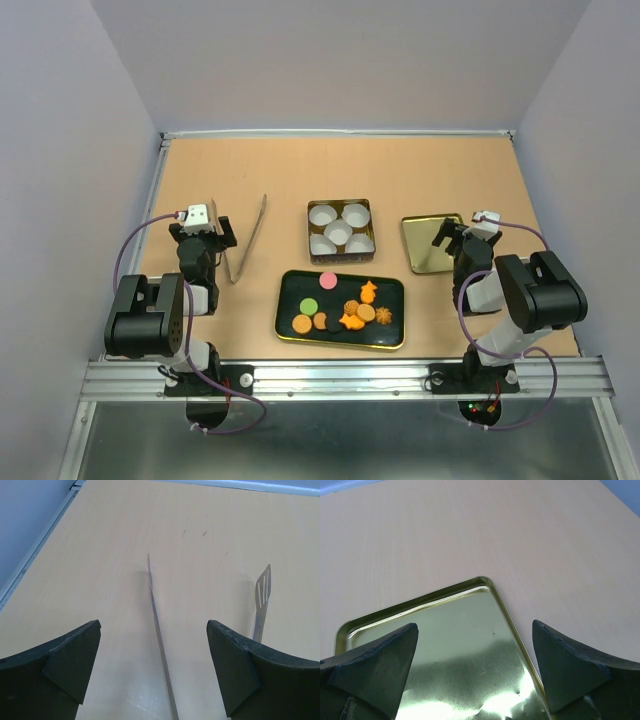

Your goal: Pack the cookies

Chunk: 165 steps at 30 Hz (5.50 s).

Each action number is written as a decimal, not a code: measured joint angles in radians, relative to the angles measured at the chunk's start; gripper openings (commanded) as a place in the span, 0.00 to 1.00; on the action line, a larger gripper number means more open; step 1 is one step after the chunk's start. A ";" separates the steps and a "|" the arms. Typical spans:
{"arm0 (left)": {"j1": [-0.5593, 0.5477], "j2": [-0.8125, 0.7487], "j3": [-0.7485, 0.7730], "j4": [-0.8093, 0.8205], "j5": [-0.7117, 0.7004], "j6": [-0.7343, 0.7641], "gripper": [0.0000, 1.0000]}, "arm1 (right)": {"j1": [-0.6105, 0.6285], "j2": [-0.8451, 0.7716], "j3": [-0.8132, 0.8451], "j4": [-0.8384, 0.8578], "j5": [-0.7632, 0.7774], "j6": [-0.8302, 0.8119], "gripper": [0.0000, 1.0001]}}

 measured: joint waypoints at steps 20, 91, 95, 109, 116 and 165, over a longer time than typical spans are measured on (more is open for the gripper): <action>0.000 0.000 0.000 0.000 0.000 0.000 0.99 | 0.000 -0.103 0.018 -0.118 -0.009 -0.008 1.00; -0.024 -0.282 0.826 -1.421 0.198 -0.360 0.99 | 0.092 -0.653 0.740 -2.126 -0.804 0.515 1.00; -0.024 -0.290 0.838 -1.715 0.219 -0.388 0.99 | 0.092 -0.650 0.712 -2.090 -0.805 0.537 1.00; -0.066 -0.319 0.777 -2.017 0.134 -0.396 0.99 | 0.092 -0.763 0.647 -2.057 -0.809 0.555 1.00; -0.096 -0.167 0.699 -1.949 0.101 -0.398 0.99 | 0.092 -0.767 0.647 -2.066 -0.810 0.554 1.00; -0.161 0.235 0.803 -1.725 0.016 -0.249 0.28 | 0.092 -0.629 0.663 -2.129 -0.718 0.438 1.00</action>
